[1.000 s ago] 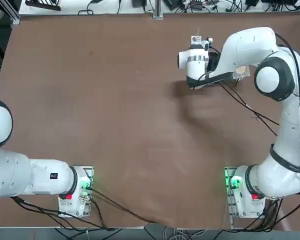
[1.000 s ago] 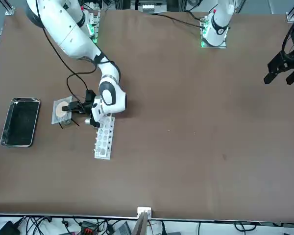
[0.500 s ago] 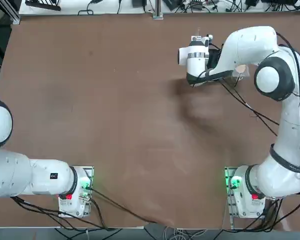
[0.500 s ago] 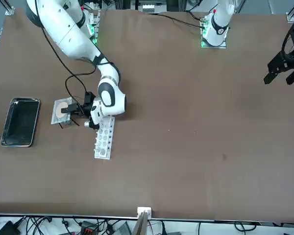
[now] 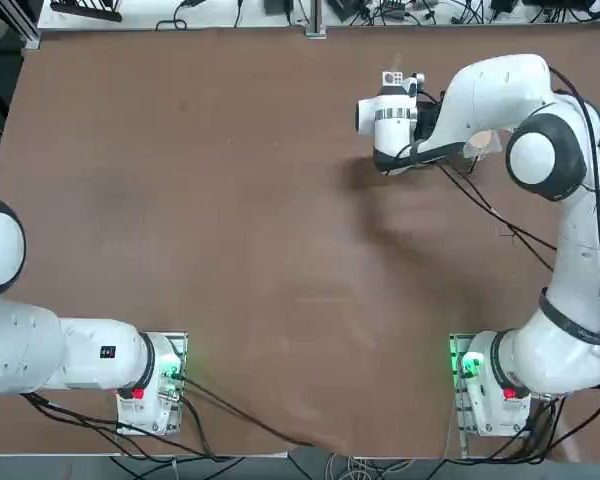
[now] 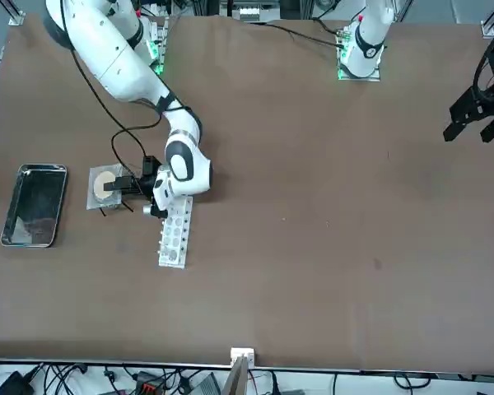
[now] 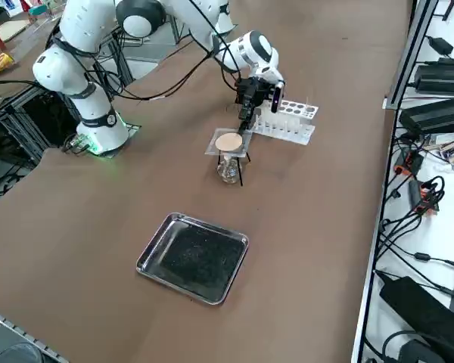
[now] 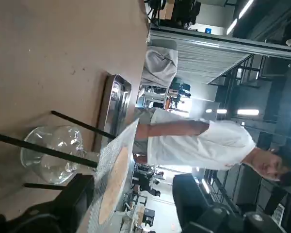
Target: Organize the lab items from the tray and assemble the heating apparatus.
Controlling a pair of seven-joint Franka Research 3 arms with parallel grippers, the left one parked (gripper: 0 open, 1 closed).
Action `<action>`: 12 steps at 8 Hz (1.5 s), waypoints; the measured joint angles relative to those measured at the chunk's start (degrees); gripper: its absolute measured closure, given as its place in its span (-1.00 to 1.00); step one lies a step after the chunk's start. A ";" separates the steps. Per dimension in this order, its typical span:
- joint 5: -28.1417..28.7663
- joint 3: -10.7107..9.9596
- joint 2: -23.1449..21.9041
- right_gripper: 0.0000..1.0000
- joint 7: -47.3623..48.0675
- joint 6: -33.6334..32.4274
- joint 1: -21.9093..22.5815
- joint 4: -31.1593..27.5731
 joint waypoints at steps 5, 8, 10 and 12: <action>0.91 0.16 0.00 -0.98 -2.63 0.56 0.04 0.92; 6.32 1.96 -0.32 -0.98 -5.28 0.38 0.66 5.28; 9.16 3.18 -0.72 -0.98 -6.02 0.12 0.86 6.84; 13.87 4.55 -3.42 -0.98 -7.83 -0.12 0.84 7.83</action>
